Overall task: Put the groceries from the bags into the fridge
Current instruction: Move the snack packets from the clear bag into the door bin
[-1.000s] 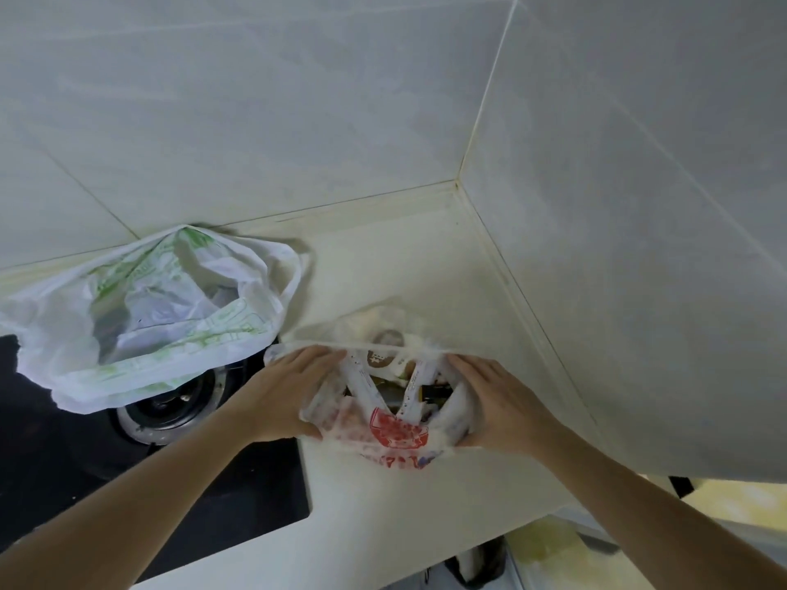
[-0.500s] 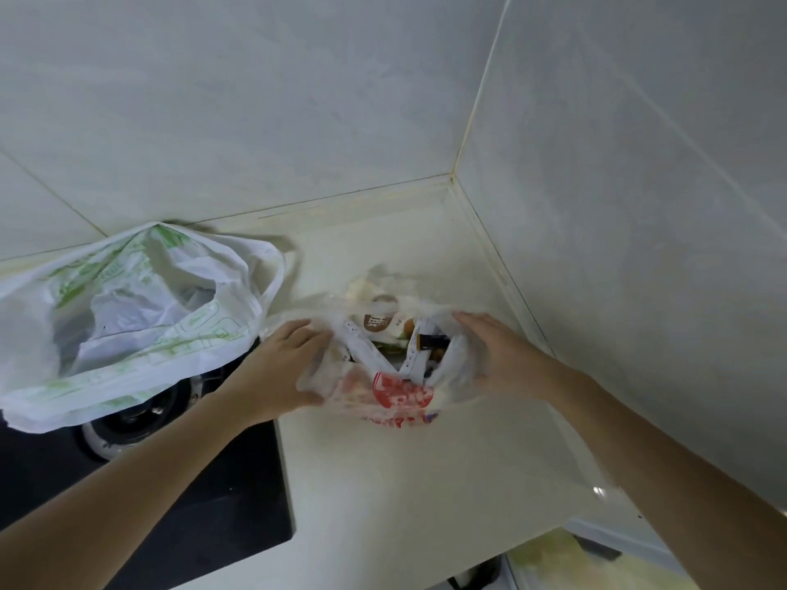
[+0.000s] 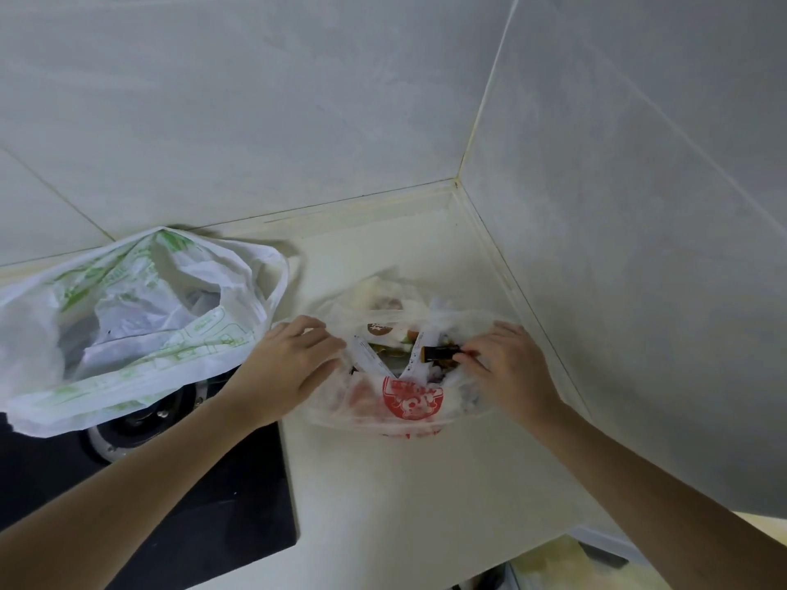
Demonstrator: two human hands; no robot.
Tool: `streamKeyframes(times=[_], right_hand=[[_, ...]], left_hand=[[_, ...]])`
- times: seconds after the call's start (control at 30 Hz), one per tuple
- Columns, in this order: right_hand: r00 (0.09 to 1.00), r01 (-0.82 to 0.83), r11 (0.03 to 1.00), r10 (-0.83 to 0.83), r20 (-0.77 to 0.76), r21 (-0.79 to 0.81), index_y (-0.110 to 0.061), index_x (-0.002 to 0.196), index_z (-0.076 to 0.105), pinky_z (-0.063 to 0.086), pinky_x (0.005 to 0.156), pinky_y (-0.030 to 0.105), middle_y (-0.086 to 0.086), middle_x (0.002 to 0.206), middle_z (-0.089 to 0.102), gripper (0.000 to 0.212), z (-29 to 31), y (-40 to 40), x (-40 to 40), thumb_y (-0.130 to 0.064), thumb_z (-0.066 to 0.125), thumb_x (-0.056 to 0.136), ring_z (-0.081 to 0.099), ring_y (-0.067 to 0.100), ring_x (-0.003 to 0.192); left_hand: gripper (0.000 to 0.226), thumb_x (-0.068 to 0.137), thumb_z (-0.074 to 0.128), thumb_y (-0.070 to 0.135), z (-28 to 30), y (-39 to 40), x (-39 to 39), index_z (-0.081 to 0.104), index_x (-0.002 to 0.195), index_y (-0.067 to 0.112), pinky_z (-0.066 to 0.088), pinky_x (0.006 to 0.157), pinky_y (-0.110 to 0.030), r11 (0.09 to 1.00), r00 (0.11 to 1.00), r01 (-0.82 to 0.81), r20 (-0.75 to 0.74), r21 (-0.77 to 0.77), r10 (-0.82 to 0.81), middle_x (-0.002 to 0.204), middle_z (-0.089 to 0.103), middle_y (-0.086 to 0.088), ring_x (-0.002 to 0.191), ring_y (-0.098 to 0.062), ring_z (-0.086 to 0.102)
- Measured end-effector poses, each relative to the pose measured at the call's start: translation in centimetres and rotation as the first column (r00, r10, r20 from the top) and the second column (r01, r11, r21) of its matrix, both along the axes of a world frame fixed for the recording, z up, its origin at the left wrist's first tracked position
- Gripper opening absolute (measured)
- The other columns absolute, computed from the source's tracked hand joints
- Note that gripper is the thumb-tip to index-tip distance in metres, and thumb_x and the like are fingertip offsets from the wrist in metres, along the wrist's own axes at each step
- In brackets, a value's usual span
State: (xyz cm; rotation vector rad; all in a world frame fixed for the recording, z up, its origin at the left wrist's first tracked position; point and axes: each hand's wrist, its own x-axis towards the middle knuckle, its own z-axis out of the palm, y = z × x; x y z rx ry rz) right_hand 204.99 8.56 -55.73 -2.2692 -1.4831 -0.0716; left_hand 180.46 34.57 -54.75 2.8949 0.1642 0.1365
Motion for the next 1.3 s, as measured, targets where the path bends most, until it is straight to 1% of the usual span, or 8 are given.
streamKeyframes(times=[0.13,0.4,0.53,0.77,0.93,1.07,1.2,1.3], right_hand=[[1.0,0.0,1.0,0.0,-0.028,-0.022,-0.019,0.088,0.073,0.044,0.053,0.027,-0.008,0.075,0.065,0.016,-0.2,-0.3,0.0,-0.028,0.085,0.083,0.062,0.016,0.071],[0.947,-0.153,0.939,0.049,-0.318,-0.309,-0.031,0.14,0.058,0.051,0.092,0.03,-0.017,0.137,0.053,0.084,-1.7,-1.8,2.0,-0.072,0.075,0.068,0.053,0.014,0.122],[0.945,-0.116,0.933,-0.002,-0.327,-0.34,-0.035,0.152,0.041,0.054,0.095,0.042,-0.011,0.143,0.049,0.109,-2.7,-2.2,1.8,-0.072,0.082,0.059,0.053,0.019,0.125],[0.959,-0.113,0.917,0.0,-0.282,-0.384,-0.025,0.16,0.025,0.029,0.111,0.029,-0.004,0.157,0.034,0.139,-4.5,-1.9,2.9,-0.089,0.078,0.048,0.037,0.02,0.14],[0.968,-0.073,0.914,-0.032,-0.25,-0.4,-0.027,0.16,0.02,0.027,0.117,0.035,-0.003,0.159,0.03,0.143,-4.4,-0.6,4.2,-0.088,0.079,0.044,0.031,0.021,0.144],[0.945,-0.07,0.908,-0.073,-0.319,-0.414,-0.032,0.158,0.024,0.035,0.119,0.042,-0.008,0.158,0.036,0.137,-3.8,0.0,4.7,-0.085,0.081,0.046,0.036,0.015,0.144],[0.884,-0.087,0.956,-0.056,-0.464,-0.28,-0.03,0.155,0.035,0.04,0.11,0.03,-0.012,0.153,0.041,0.099,-1.0,-0.7,3.1,-0.043,0.09,0.073,0.039,0.004,0.138],[0.972,-0.001,0.993,-0.027,-0.234,-0.12,-0.023,0.134,0.054,0.055,0.087,0.033,-0.007,0.129,0.053,0.059,0.8,-0.9,1.5,-0.003,0.07,0.082,0.057,0.014,0.116]], left_hand=[[0.045,0.098,0.034,0.053,-1.4,0.2,1.6,0.06,0.126,0.03,0.054,0.081,-0.043,0.988,0.977,-0.155,-0.15,-0.013,0.152,0.107,0.056,0.004,0.103,-0.022,0.053],[0.088,0.073,0.056,0.078,-1.5,1.2,2.6,0.039,0.146,0.034,0.052,0.091,-0.038,0.957,0.896,-0.285,-0.369,-0.05,0.248,0.122,0.045,0.005,0.117,-0.019,0.048],[0.116,0.06,0.078,0.077,-1.6,1.6,2.8,0.026,0.152,0.029,0.049,0.099,-0.035,0.973,0.871,-0.228,-0.453,-0.031,0.19,0.13,0.036,0.006,0.122,-0.016,0.041],[0.138,0.046,0.074,0.085,-3.5,1.1,2.7,0.016,0.152,0.021,0.052,0.087,-0.026,0.989,0.87,-0.142,-0.472,0.04,0.144,0.129,0.027,0.003,0.122,-0.017,0.034],[0.141,0.046,0.069,0.09,-3.9,1.9,4.4,0.019,0.156,0.016,0.048,0.103,-0.035,0.984,0.888,-0.168,-0.426,0.055,0.175,0.133,0.026,0.001,0.124,-0.02,0.033],[0.135,0.048,0.079,0.079,-4.0,1.9,4.0,0.022,0.158,0.026,0.041,0.111,-0.038,0.924,0.899,-0.313,-0.381,-0.22,0.214,0.135,0.03,0.012,0.13,-0.014,0.03],[0.117,0.057,0.062,0.091,-3.0,1.4,2.0,0.037,0.155,0.032,0.022,0.118,-0.041,0.912,0.901,-0.361,-0.327,-0.196,0.286,0.155,0.039,0.015,0.146,-0.011,0.021],[0.106,0.056,0.049,0.101,-2.0,1.1,0.5,0.062,0.135,0.032,0.028,0.116,-0.038,0.88,0.937,-0.346,-0.159,-0.325,0.309,0.142,0.048,0.019,0.137,-0.009,0.032]])
